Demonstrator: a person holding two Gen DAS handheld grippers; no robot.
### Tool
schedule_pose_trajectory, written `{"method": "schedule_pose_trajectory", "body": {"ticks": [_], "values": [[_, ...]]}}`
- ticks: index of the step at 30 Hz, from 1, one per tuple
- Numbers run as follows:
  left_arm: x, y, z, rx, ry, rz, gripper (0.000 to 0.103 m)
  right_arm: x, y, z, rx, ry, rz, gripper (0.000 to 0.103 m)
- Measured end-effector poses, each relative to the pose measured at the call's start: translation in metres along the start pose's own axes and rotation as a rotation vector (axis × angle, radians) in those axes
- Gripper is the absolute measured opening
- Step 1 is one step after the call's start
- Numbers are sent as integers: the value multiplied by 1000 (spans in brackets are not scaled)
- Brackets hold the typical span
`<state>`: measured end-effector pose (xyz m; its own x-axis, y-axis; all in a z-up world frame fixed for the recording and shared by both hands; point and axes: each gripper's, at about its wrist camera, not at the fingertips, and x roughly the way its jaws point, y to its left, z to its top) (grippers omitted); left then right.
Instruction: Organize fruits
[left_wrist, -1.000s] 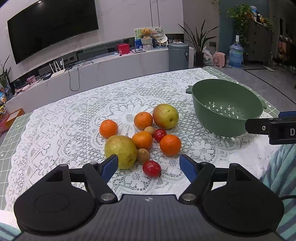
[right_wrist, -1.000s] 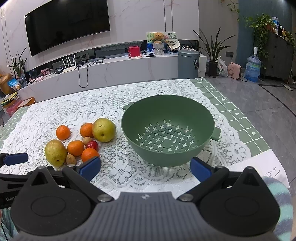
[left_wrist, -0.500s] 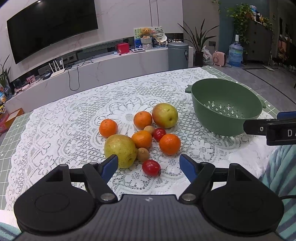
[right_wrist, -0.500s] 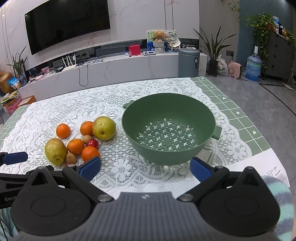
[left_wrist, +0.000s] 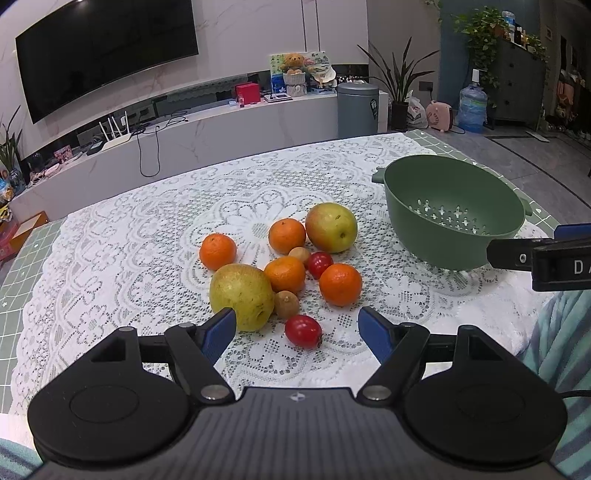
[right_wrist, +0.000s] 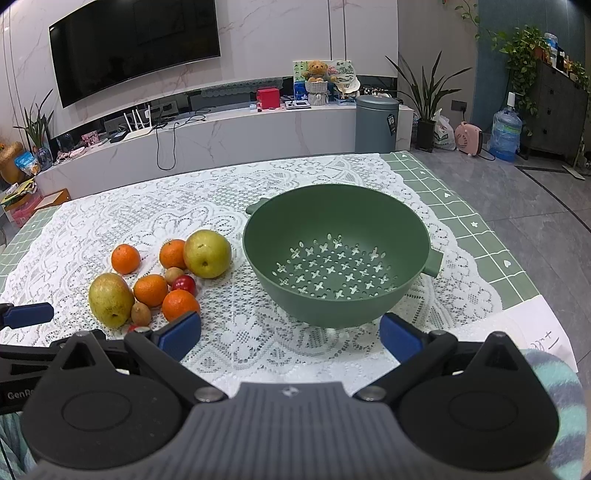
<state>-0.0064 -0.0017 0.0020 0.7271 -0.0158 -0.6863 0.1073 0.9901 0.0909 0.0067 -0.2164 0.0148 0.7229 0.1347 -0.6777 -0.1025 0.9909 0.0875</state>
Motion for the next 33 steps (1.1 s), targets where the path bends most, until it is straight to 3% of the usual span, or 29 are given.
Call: {"method": "schedule_pose_trajectory", "body": {"ticks": [33], "values": [[0,12,-4,-44,16,-4,88,7,10,-4,-13,24,17,99]]}}
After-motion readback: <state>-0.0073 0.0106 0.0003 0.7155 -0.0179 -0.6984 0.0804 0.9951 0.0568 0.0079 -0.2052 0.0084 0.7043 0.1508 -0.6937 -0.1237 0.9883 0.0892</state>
